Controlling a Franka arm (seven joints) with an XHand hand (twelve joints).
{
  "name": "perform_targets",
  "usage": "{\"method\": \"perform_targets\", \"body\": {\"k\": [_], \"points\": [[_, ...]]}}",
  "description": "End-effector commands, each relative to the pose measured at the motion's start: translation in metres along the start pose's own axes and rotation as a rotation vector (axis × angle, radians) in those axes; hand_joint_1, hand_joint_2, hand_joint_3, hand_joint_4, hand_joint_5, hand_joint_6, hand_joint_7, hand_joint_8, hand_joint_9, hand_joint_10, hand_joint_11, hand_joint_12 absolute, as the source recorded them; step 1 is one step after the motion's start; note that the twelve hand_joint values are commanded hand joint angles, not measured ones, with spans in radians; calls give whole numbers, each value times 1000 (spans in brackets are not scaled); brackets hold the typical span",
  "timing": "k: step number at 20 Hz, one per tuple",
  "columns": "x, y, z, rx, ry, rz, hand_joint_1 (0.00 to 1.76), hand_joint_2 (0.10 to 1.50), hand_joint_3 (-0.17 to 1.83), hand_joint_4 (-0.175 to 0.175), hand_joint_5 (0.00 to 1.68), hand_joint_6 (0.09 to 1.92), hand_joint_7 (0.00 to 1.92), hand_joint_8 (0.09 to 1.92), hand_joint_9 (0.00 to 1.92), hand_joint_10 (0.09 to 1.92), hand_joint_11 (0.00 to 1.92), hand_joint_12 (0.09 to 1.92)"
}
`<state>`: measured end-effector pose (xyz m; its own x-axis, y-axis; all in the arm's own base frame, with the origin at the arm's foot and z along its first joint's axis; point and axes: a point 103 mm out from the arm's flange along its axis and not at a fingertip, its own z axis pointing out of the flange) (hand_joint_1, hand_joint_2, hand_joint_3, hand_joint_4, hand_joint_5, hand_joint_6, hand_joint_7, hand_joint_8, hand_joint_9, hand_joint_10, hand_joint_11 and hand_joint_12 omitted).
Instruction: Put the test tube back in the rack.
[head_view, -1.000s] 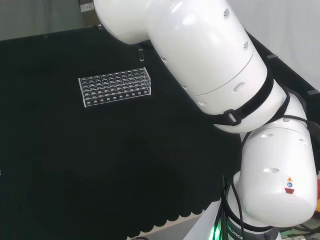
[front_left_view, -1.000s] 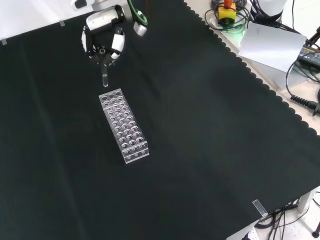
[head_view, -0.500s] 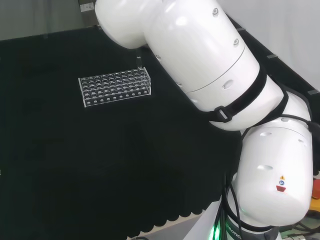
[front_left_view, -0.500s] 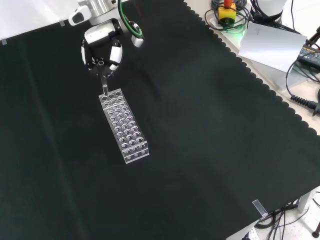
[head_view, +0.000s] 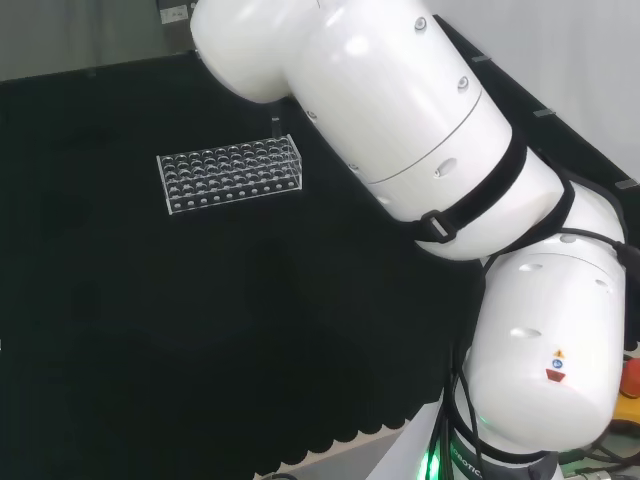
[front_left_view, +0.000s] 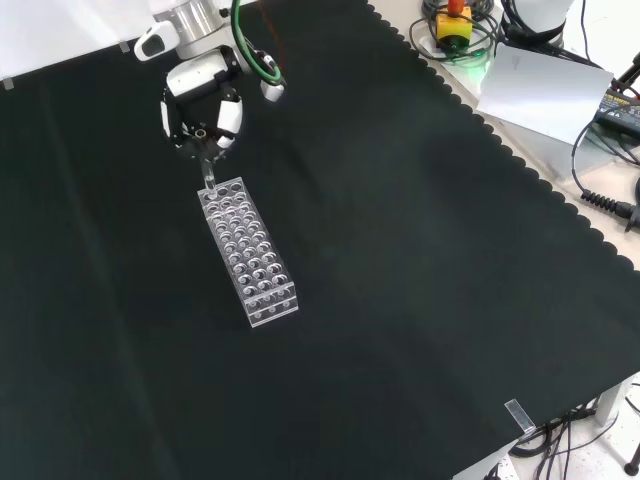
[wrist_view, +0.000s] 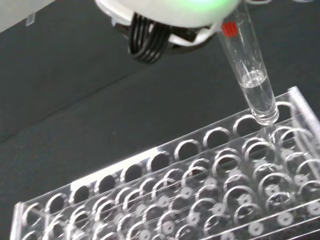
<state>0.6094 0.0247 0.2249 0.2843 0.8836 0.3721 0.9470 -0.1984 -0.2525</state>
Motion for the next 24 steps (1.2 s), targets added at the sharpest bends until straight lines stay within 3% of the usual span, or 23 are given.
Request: {"method": "perform_targets", "body": {"k": [1, 6, 17, 24], "points": [[-21, 11, -1, 4, 9, 41, 1213, 675, 643, -175, 1259, 677, 1646, 604, 1508, 648, 900, 1211], [-27, 12, -1, 12, 21, 57, 1213, 675, 644, -175, 1259, 677, 1647, 605, 1509, 648, 899, 1211], [-16, 20, 7, 23, 14, 33, 1213, 673, 645, -175, 1260, 675, 1648, 605, 1511, 648, 899, 1212], [-18, 24, 15, 38, 2, 44, 1213, 673, 646, -175, 1260, 675, 1650, 606, 1512, 648, 898, 1212]]}}
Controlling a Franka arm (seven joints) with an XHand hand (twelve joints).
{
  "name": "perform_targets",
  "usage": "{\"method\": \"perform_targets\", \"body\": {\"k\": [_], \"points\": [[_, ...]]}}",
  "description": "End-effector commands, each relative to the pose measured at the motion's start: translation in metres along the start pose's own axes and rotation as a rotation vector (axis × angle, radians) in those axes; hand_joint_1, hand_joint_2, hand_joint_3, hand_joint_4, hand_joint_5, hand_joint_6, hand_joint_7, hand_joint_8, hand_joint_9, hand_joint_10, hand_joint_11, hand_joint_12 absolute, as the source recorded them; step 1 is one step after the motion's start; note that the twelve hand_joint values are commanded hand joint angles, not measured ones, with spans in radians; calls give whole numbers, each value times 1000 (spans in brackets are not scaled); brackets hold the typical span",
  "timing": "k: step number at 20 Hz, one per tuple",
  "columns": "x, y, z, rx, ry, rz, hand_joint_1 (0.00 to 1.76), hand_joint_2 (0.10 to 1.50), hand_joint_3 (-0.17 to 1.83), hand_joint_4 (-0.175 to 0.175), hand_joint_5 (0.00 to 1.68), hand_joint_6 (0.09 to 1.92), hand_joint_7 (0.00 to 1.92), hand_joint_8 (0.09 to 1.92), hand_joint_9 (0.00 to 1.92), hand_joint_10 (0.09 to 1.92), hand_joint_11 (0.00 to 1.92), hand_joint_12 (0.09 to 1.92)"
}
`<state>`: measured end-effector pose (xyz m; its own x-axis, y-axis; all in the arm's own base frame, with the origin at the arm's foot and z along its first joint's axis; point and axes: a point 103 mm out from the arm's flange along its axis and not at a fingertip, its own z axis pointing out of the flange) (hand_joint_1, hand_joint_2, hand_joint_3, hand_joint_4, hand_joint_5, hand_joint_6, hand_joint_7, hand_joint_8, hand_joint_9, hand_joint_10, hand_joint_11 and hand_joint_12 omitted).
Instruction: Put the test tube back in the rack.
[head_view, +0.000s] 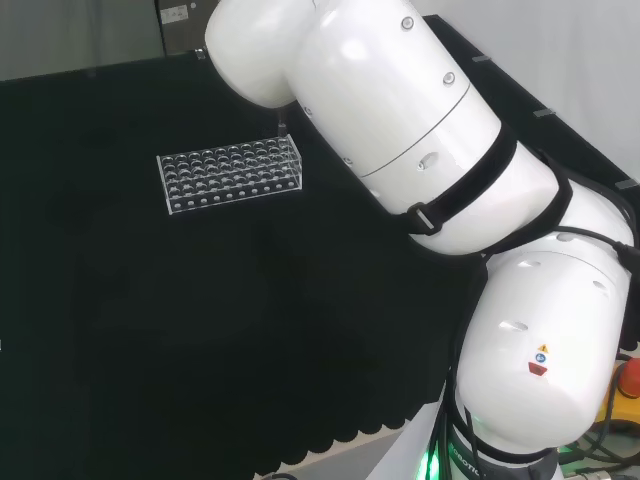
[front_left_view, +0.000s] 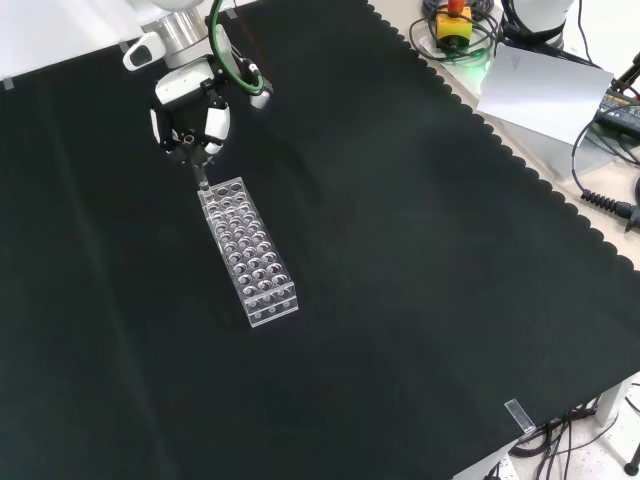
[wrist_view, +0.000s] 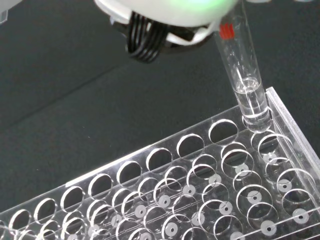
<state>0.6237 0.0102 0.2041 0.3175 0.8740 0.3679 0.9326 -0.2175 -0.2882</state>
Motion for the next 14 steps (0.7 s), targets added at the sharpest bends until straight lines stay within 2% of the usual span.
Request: {"method": "perform_targets", "body": {"k": [1, 14], "points": [[-4, 4, 5, 17, -1, 11, 1213, 673, 646, -175, 1260, 675, 1650, 606, 1512, 648, 898, 1212], [-16, 12, 23, 51, -8, 24, 1213, 672, 647, -175, 1261, 674, 1651, 607, 1512, 647, 898, 1213]]}}
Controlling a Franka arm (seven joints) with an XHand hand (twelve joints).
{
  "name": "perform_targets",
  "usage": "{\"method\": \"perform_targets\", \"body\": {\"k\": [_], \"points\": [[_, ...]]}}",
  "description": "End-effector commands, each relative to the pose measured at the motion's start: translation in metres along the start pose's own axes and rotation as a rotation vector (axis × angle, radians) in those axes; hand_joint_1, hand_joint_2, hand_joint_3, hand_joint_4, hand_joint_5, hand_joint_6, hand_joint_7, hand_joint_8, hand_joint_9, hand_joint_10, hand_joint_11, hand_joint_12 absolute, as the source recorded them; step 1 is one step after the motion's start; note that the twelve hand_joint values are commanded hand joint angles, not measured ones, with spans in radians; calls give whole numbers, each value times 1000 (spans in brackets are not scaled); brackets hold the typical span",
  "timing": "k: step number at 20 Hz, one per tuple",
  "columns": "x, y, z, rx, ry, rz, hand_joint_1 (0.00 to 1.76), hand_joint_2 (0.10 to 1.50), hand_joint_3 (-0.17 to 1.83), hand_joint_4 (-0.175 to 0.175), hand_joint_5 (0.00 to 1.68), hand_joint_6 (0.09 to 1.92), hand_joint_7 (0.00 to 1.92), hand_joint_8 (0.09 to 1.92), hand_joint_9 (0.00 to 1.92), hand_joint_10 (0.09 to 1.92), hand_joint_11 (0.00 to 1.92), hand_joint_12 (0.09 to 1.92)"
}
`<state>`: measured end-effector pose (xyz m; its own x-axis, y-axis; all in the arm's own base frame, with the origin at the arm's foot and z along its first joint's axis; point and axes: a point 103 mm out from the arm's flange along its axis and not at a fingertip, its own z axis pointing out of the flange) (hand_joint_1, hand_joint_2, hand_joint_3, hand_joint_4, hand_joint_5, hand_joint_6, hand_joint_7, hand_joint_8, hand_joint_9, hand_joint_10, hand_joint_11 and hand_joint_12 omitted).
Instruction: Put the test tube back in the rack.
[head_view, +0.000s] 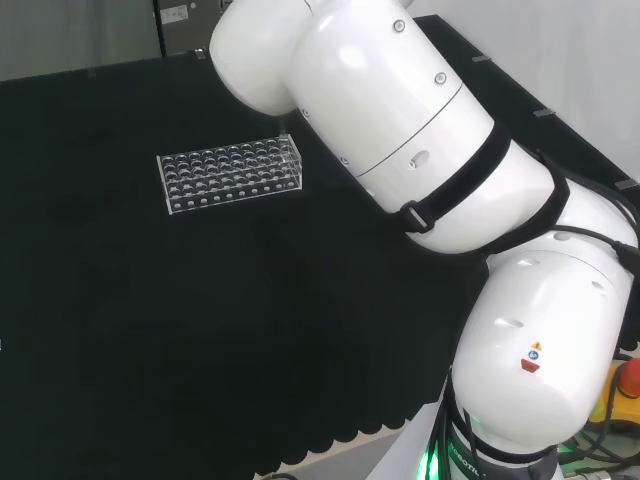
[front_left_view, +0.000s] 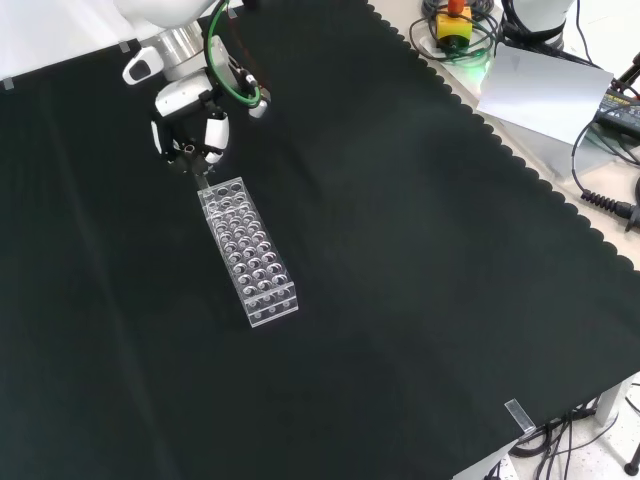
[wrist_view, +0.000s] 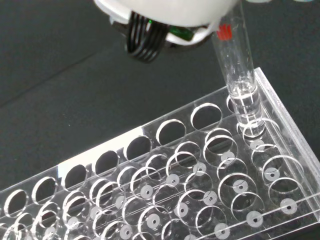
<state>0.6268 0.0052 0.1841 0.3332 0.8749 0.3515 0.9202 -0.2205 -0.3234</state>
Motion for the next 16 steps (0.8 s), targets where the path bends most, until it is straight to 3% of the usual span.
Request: {"method": "perform_targets", "body": {"k": [1, 12, 14, 16], "points": [[-7, 3, 11, 24, 4, 6, 1213, 672, 647, -175, 1261, 674, 1651, 607, 1512, 647, 898, 1213], [-4, 0, 42, 73, 5, -5, 1213, 672, 647, -175, 1261, 674, 1651, 607, 1513, 646, 897, 1213], [-6, -1, 44, 81, 35, -2, 1213, 672, 648, -175, 1261, 674, 1651, 607, 1513, 646, 897, 1213], [-8, -1, 44, 117, 87, -8, 1275, 641, 710, -175, 1237, 724, 1410, 702, 1459, 677, 834, 1255]]}}
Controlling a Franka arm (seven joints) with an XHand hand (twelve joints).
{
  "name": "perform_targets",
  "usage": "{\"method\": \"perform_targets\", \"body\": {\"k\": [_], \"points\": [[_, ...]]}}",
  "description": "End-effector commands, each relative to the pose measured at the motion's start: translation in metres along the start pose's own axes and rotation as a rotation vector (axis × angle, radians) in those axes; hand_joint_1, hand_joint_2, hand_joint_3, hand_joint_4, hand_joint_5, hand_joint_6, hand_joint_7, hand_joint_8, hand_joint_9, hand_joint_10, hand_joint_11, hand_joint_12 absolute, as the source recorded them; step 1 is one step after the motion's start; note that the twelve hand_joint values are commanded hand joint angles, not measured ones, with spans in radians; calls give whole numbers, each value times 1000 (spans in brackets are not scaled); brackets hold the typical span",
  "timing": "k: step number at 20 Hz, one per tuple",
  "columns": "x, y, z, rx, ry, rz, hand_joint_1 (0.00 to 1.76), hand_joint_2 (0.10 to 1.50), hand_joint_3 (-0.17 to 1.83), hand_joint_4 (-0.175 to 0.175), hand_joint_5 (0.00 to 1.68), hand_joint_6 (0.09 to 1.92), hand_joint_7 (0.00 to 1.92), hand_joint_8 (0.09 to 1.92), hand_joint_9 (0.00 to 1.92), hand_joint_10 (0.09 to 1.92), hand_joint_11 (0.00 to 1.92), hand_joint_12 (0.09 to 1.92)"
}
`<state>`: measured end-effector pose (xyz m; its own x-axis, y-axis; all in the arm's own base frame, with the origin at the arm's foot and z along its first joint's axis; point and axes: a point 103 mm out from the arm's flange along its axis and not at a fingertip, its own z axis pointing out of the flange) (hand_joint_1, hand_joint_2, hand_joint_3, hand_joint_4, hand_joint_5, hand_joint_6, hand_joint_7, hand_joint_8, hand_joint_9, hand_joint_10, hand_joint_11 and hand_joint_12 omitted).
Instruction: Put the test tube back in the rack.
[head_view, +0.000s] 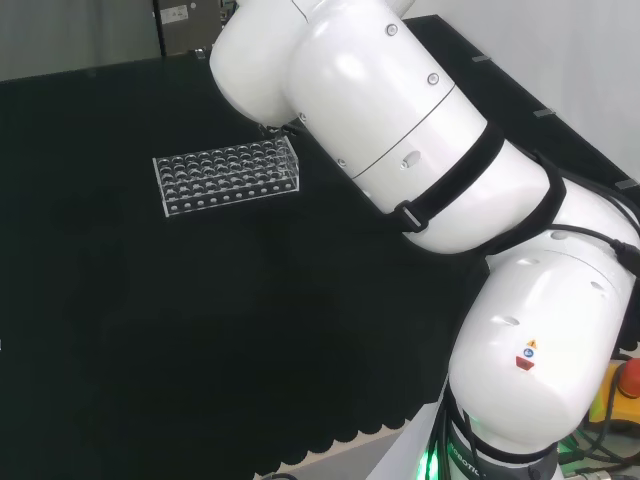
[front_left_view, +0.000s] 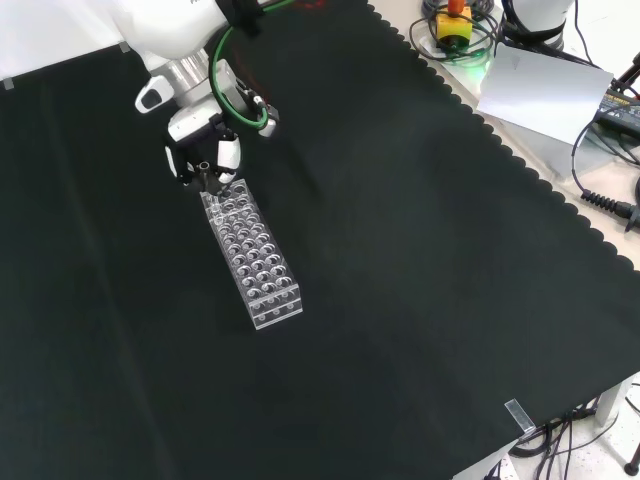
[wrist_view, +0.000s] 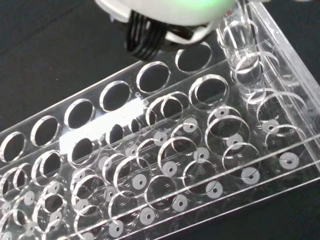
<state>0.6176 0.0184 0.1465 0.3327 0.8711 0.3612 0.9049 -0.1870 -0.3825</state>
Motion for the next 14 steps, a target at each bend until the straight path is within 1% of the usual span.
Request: {"method": "perform_targets", "body": {"k": [1, 2, 4, 5, 7, 8, 10, 14], "points": [[-4, -2, 3, 74, 97, -13, 1281, 721, 597, -175, 1174, 786, 1290, 772, 1381, 692, 766, 1297], [-5, -2, 1, 93, 114, -18, 1238, 717, 604, -175, 1056, 807, 1214, 806, 1275, 725, 689, 1347], [-7, -2, -4, 121, 144, -26, 1148, 616, 743, -127, 760, 822, 980, 858, 1022, 791, 504, 1444], [-7, -2, -7, 128, 156, -31, 1113, 578, 773, -106, 632, 812, 857, 889, 910, 824, 429, 1480], [-8, -5, -12, 138, 181, -44, 1066, 541, 774, -76, 417, 714, 627, 937, 698, 876, 302, 1534], [-9, -7, -15, 142, 189, -51, 1049, 534, 764, -67, 360, 655, 539, 952, 608, 903, 246, 1554], [-10, -11, -23, 142, 200, -63, 1024, 530, 741, -58, 310, 554, 429, 969, 486, 947, 154, 1584], [-9, -23, -48, 122, 216, -83, 1001, 535, 710, -51, 297, 437, 343, 978, 379, 983, 75, 1607]]}}
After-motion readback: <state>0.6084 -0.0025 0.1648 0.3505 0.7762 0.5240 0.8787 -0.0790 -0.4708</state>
